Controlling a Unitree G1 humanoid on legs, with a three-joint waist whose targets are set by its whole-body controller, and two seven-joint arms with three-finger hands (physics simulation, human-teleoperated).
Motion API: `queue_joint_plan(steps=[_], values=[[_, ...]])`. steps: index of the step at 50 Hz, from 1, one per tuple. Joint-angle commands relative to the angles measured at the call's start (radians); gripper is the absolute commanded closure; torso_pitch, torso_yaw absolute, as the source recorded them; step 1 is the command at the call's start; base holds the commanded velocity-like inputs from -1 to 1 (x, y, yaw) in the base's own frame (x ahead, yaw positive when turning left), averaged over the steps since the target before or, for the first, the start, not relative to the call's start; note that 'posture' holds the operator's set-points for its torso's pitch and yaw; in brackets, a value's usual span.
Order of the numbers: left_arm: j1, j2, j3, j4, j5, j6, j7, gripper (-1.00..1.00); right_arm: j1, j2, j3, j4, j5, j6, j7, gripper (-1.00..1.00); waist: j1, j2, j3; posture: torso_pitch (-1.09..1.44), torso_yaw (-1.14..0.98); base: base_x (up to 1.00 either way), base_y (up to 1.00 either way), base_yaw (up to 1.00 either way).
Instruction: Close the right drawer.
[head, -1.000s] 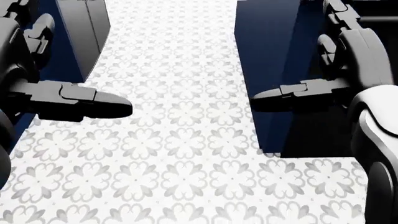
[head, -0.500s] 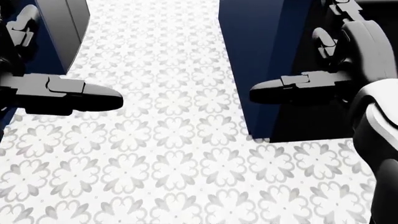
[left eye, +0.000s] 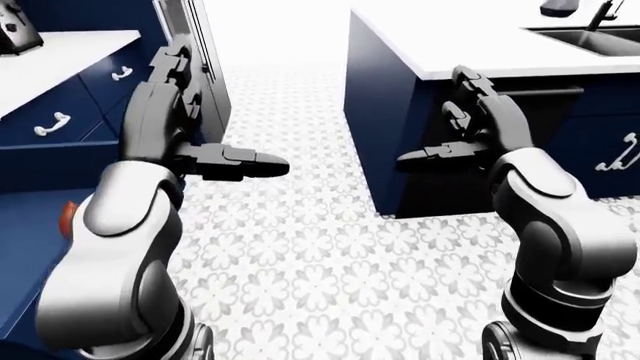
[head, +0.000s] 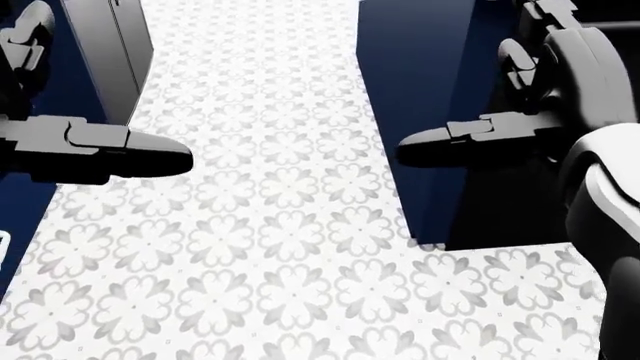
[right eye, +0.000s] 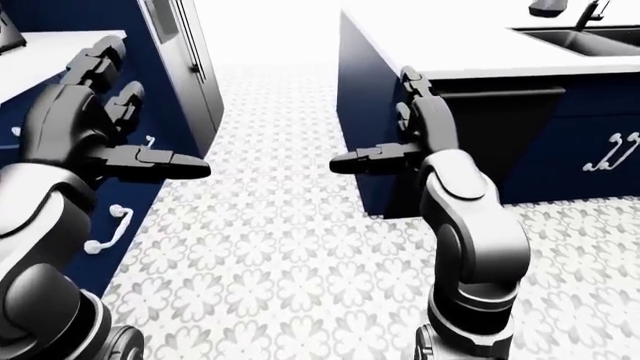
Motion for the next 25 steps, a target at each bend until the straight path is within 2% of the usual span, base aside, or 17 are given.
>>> queue_joint_plan(steps=[1,3,5,6,7,8,10,13,15,16,17,18,19,20,23,25], values=[[-0.027,0.005,0.001,-0.014,0.001,-0.024,0.001,-1.00,-0.027,-0.010,-0.009,-0.019,-0.006,-0.029,-0.004,-1.00,-0.002,0.000,-0.018,0.00,0.00,0.00,0.22,0.00],[-0.029,0.006,0.000,-0.015,0.001,-0.021,0.000,-1.00,-0.029,-0.011,-0.007,-0.022,-0.007,-0.026,-0.005,-1.00,0.000,-0.026,-0.020,0.00,0.00,0.00,0.21,0.00],[-0.030,0.006,0.000,-0.016,0.002,-0.020,0.000,-1.00,-0.030,-0.012,-0.007,-0.023,-0.008,-0.025,-0.004,-1.00,0.004,-0.068,-0.022,0.00,0.00,0.00,0.22,0.00],[-0.032,0.007,0.000,-0.018,0.002,-0.016,-0.001,-1.00,-0.029,-0.011,-0.007,-0.025,-0.008,-0.024,-0.004,-1.00,-0.002,-0.029,-0.022,0.00,0.00,0.00,0.22,0.00],[-0.034,0.007,0.000,-0.021,0.002,-0.012,-0.001,-1.00,-0.032,-0.011,-0.007,-0.027,-0.008,-0.020,-0.004,-1.00,0.003,-0.050,-0.024,0.00,0.00,0.00,0.23,0.00],[-0.036,0.007,-0.001,-0.021,0.002,-0.010,-0.001,-1.00,-0.031,-0.011,-0.006,-0.027,-0.008,-0.020,-0.004,-1.00,0.003,-0.059,-0.029,0.00,0.00,0.00,0.22,0.00],[-0.038,0.007,-0.003,-0.021,0.004,-0.009,-0.001,-1.00,-0.036,-0.013,-0.008,-0.026,-0.008,-0.017,-0.003,-1.00,0.003,-0.052,-0.035,0.00,0.00,0.00,0.22,0.00],[-0.042,0.007,-0.004,-0.024,0.005,-0.003,-0.001,-1.00,-0.036,-0.013,-0.006,-0.031,-0.009,-0.015,-0.003,-1.00,0.004,-0.026,-0.019,0.00,0.00,0.00,0.22,0.00],[-0.042,0.007,-0.004,-0.028,0.006,0.000,-0.002,-1.00,-0.037,-0.012,-0.005,-0.034,-0.010,-0.012,-0.003,-1.00,0.001,0.004,-0.013,0.00,0.00,0.00,0.22,0.00],[-0.041,0.007,-0.004,-0.030,0.007,0.001,-0.002,-1.00,-0.036,-0.012,-0.004,-0.037,-0.010,-0.011,-0.002,-1.00,-0.002,0.025,-0.015,0.00,0.00,0.00,0.23,0.00],[-0.040,0.007,-0.004,-0.031,0.007,0.001,-0.002,-1.00,-0.036,-0.012,-0.005,-0.039,-0.010,-0.009,-0.002,-1.00,-0.005,0.056,-0.023,0.00,0.00,0.00,0.22,0.00],[-0.040,0.007,-0.004,-0.032,0.007,0.002,-0.003,-1.00,-0.036,-0.012,-0.006,-0.041,-0.010,-0.009,-0.002,-1.00,-0.004,0.104,-0.036,0.00,0.00,0.00,0.22,0.00],[-0.041,0.007,-0.002,-0.034,0.007,0.005,-0.004,-1.00,-0.034,-0.011,-0.005,-0.043,-0.011,-0.008,-0.002,-1.00,0.000,0.059,-0.026,0.00,0.00,0.00,0.22,0.00],[-0.043,0.007,-0.003,-0.034,0.008,0.006,-0.004,-1.00,-0.036,-0.011,-0.005,-0.041,-0.011,-0.007,-0.001,-1.00,-0.003,0.069,-0.023,0.00,0.00,0.00,0.22,0.00],[-0.045,0.008,-0.001,-0.032,0.008,0.006,-0.005,-1.00,-0.035,-0.011,-0.004,-0.037,-0.012,-0.013,0.000,-1.00,0.000,0.040,-0.028,0.00,0.00,0.00,0.22,0.00],[-0.045,0.007,-0.001,-0.032,0.008,0.006,-0.005,-1.00,-0.033,-0.010,-0.003,-0.038,-0.013,-0.014,0.001,-1.00,-0.001,0.022,-0.021,0.00,0.00,0.00,0.22,0.00]])
